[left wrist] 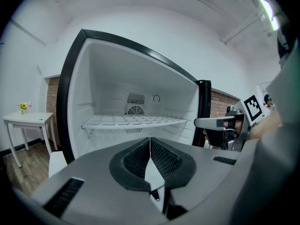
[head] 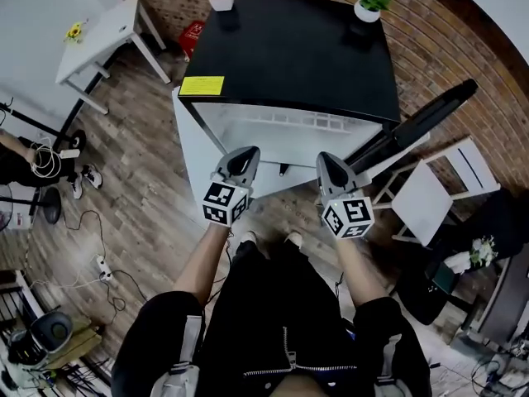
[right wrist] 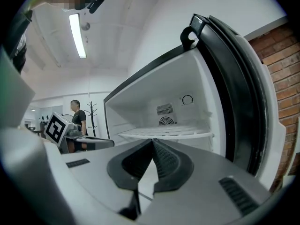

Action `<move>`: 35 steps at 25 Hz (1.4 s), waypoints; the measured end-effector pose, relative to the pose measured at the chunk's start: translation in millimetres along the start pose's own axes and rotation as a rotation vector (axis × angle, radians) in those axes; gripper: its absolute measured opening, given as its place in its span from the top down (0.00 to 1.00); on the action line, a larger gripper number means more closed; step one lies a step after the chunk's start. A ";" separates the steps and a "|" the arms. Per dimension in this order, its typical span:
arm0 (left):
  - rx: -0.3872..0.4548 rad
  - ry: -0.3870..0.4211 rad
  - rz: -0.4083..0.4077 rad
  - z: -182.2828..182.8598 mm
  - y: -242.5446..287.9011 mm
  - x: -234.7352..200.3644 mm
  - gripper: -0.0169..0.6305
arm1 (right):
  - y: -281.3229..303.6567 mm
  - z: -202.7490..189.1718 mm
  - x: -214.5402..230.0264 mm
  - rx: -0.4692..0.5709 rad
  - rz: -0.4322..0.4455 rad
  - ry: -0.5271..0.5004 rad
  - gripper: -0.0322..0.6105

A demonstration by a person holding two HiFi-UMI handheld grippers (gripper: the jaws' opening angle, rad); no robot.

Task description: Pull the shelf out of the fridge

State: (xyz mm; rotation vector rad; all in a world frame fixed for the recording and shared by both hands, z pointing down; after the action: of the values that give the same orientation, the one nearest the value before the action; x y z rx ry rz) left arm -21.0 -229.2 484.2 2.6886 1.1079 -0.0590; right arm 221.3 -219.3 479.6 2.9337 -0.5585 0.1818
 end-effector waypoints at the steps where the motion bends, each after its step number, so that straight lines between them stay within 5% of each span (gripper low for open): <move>1: 0.003 -0.005 0.011 -0.9 -1.4 1.3 0.94 | 0.5 -1.1 0.3 -0.003 0.012 -0.001 0.95; 13: 0.034 -0.020 0.030 4.5 -16.8 -2.3 0.94 | 2.0 -4.5 -9.8 0.005 -0.007 0.053 0.95; 16: 0.037 -0.021 0.015 3.9 -19.0 -5.3 0.94 | 0.1 -6.1 -7.9 0.006 -0.044 0.103 0.83; 22: 0.039 -0.030 -0.009 0.9 -18.7 -12.9 0.94 | -10.8 -12.3 -5.9 0.003 -0.101 0.167 0.74; 29: 0.043 -0.035 -0.044 -0.4 -13.6 -13.9 0.94 | 3.8 -23.5 10.7 0.017 -0.141 0.673 0.73; 35: 0.051 -0.067 -0.046 -3.2 -14.8 -18.2 0.94 | 27.1 -22.2 18.3 0.068 -0.161 0.920 0.73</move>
State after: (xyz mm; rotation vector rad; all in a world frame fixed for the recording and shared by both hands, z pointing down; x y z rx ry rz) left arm -44.5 -230.9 486.6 2.6841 1.1635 -0.1860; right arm 226.0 -247.0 507.4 2.5176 -0.1607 1.4247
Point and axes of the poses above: the fingertips, and each gripper's own axes: y forward along the fingers, x to its right, z out of its top, the point moved 8 cm from there along -y, backward along the fingers, and after that the axes turned 11 degrees about -z, right-handed, at the moved point
